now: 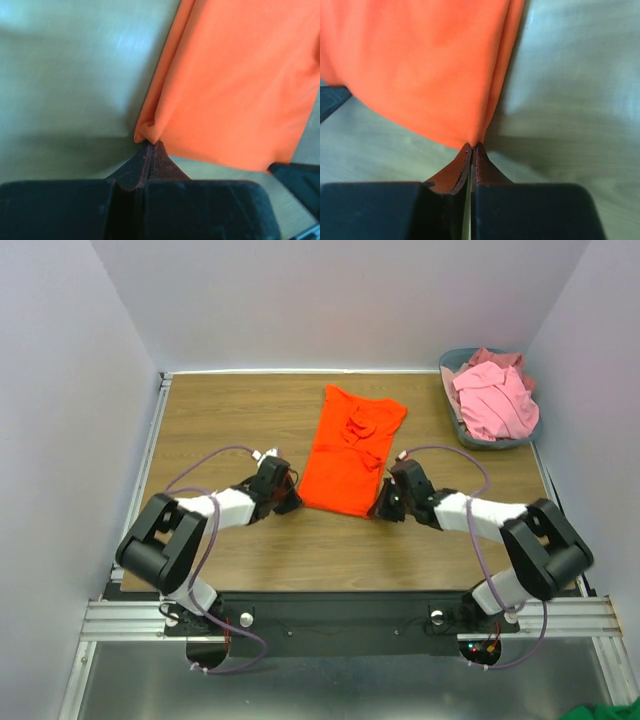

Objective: Fold and stack the t-shirts
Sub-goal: Fold the tshirt

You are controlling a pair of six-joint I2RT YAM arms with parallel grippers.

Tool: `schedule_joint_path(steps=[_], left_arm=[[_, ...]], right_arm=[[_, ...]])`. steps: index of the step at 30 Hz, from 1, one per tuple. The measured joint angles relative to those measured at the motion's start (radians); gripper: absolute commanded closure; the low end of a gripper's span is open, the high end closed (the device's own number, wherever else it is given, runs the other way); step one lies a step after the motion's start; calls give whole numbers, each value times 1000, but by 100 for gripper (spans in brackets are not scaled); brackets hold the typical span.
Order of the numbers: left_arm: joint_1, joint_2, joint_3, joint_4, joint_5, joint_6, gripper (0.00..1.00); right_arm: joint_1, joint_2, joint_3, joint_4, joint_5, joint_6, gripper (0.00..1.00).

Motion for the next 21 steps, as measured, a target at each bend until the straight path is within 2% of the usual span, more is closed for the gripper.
schedule_joint_path(steps=[5,6,9,16,21], left_arm=[[-70,-228,-210,-16,-19,-62,100],[-105,-317,-266,-35,-30,-84,100],[-173,-466,-333,-80,-46,-136,100],[-324,-753,-338,-220,-121,-231,100],[-329,-749,-234,-311,-208,-233,100]], right_arm=[[24,-194,-146,2,-86,-2,99],[33,-238,-174,6,-104,0,99],[47,-383,-259,-9,-164,13,100],[54,-651,-306,-131,-214,34,100],[54,-674,-185,-227,-148,23,100]])
